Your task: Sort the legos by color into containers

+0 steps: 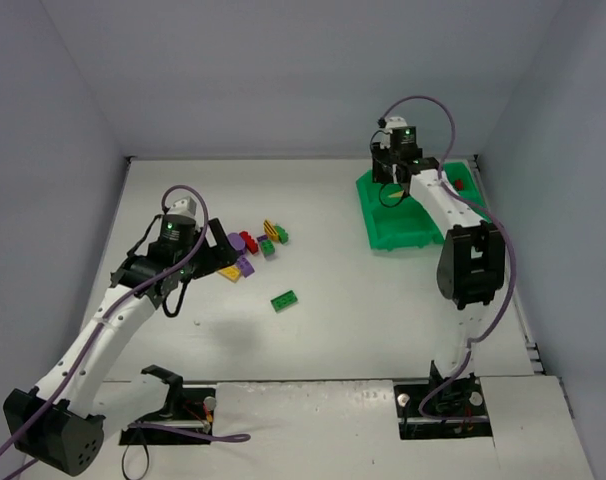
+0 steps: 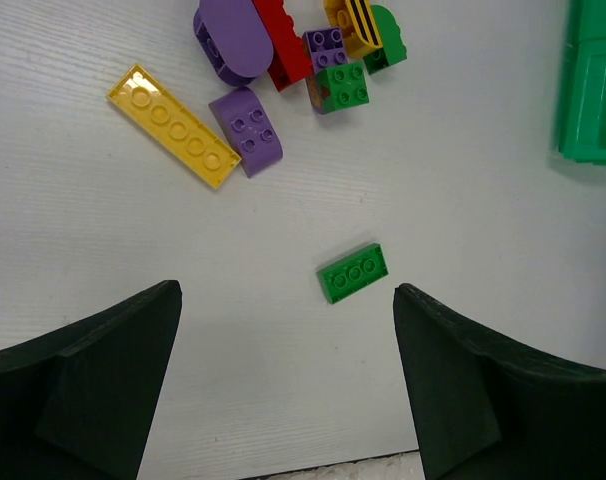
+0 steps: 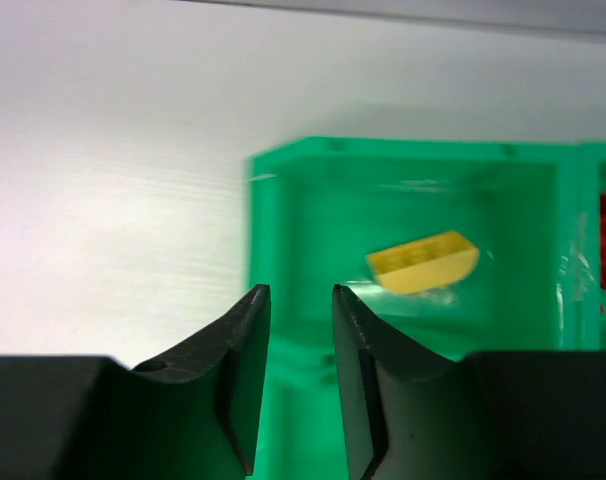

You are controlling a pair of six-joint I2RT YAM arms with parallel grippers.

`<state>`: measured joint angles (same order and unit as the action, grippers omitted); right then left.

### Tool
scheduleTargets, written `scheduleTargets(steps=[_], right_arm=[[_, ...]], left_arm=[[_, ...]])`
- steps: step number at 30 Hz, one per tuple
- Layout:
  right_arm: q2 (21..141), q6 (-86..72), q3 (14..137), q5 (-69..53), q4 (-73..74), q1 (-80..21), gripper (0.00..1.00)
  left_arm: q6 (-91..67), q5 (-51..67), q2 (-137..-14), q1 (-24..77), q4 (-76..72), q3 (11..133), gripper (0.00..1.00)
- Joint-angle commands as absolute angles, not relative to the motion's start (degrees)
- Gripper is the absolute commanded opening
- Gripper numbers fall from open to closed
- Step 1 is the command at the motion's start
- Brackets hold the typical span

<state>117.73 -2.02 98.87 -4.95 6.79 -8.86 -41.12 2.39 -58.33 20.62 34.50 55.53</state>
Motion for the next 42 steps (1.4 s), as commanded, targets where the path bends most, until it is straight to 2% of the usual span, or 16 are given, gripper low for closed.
scheduleTargets(steps=[1, 4, 9, 13, 23, 30, 38, 42], right_arm=[[107.67, 3.32, 97.92, -9.58, 4.57, -16.67, 0.26], [105.74, 3.95, 96.42, -12.91, 5.1, -22.38, 0.25], [106.78, 3.69, 96.15, -16.42, 5.54, -31.01, 0.31], [112.39, 3.95, 97.82, -16.96, 5.54, -37.08, 0.39], [126.38, 6.5, 109.33, -11.17, 6.68, -46.57, 0.48], [133.93, 8.7, 114.43, -3.35, 7.29, -48.6, 0.48], [136.14, 9.23, 116.46, 3.51, 6.77, -49.13, 0.46], [136.49, 9.58, 116.19, 2.82, 6.68, -49.13, 0.4]], left_arm=[[-41.22, 0.53, -56.43, 20.48, 34.28, 58.45, 0.8], [-40.78, -0.88, -55.37, 20.57, 35.5, 58.71, 0.8], [-40.43, -2.11, -52.04, 20.48, 37.44, 58.89, 0.8], [-40.43, -2.46, -49.57, 20.39, 39.54, 58.89, 0.8], [-41.57, -2.55, -44.21, 20.39, 44.91, 59.94, 0.8], [-42.27, -3.6, -41.23, 20.48, 48.95, 60.47, 0.8], [-43.68, -4.48, -38.85, 20.48, 51.33, 60.29, 0.8], [-44.38, -4.57, -37.79, 20.48, 51.59, 59.42, 0.8]])
